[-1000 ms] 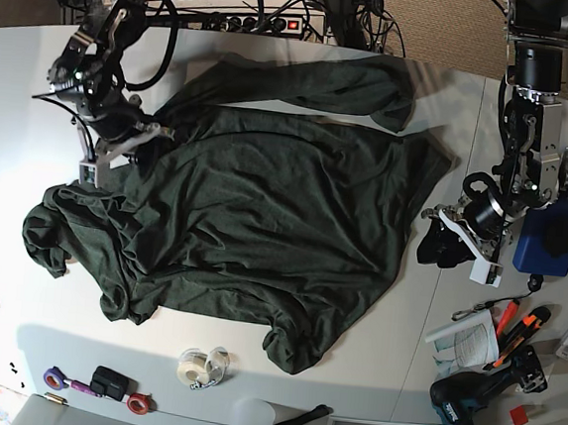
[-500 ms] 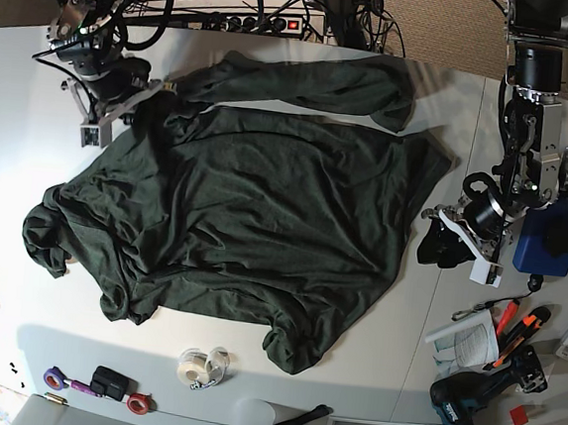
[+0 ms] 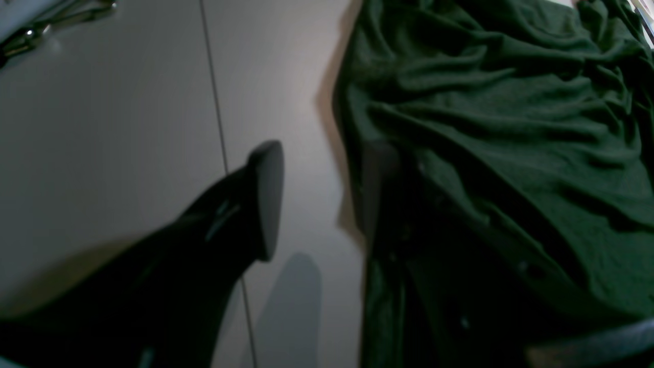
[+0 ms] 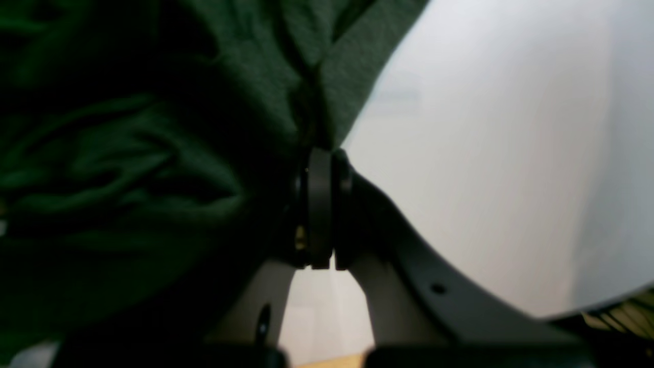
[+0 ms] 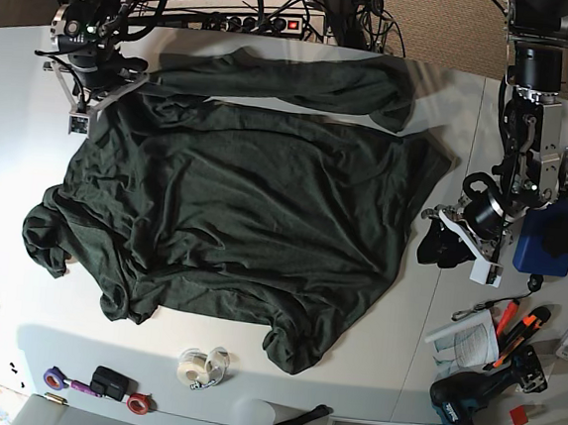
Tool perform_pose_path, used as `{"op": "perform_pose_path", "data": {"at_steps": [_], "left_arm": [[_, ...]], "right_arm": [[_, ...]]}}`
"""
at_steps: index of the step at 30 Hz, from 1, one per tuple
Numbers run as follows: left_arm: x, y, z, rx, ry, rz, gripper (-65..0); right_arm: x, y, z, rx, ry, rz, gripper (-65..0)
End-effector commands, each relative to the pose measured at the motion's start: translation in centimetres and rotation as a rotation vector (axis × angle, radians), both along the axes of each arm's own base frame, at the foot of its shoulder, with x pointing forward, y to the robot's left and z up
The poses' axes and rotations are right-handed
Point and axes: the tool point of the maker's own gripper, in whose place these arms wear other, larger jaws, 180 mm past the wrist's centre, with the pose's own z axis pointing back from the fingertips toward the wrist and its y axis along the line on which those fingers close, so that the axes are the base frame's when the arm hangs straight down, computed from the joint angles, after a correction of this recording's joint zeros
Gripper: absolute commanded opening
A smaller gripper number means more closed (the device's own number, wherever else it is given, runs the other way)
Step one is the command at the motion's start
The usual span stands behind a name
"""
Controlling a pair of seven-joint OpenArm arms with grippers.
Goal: Layout the t-shirt on the table in an organized manner, then fold the t-shirt properly
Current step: 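Pull the shirt collar corner with the right gripper outward to spread it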
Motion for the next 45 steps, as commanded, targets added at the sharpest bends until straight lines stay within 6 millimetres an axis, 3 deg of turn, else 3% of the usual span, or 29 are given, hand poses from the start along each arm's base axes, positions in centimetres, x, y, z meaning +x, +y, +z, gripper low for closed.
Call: {"op": "perform_pose_path", "data": {"at_steps": [1, 12, 16, 18, 28, 38, 45], "left_arm": [[1.1, 0.3, 2.0, -0.009, -0.063, 0.005, -39.0], [1.1, 0.3, 2.0, -0.009, -0.063, 0.005, -39.0], [1.1, 0.3, 2.0, -0.009, -0.063, 0.005, -39.0], [1.1, 0.3, 2.0, -0.009, -0.063, 0.005, -39.0], [1.1, 0.3, 2.0, -0.011, -0.064, 0.006, -39.0], [1.1, 0.3, 2.0, -0.014, -0.064, 0.005, -39.0], [1.1, 0.3, 2.0, -0.014, -0.064, 0.005, -39.0]], "right_arm": [[0.3, -0.6, 0.9, -0.032, -0.023, -0.009, -65.0], [-0.5, -1.2, 0.6, -0.046, 0.020, -0.043, -64.6], [0.4, -1.1, 1.1, -0.055, -0.032, -0.026, -44.2], [0.9, -1.2, 1.6, -0.066, -0.060, -0.009, -37.3], [4.4, -4.2, 5.7, -0.175, -0.204, -0.015, -36.9], [8.3, -3.5, 9.1, -0.142, -0.366, -0.004, -36.9], [8.8, -2.6, 9.1, -0.087, -0.394, 0.006, -36.9]]}}
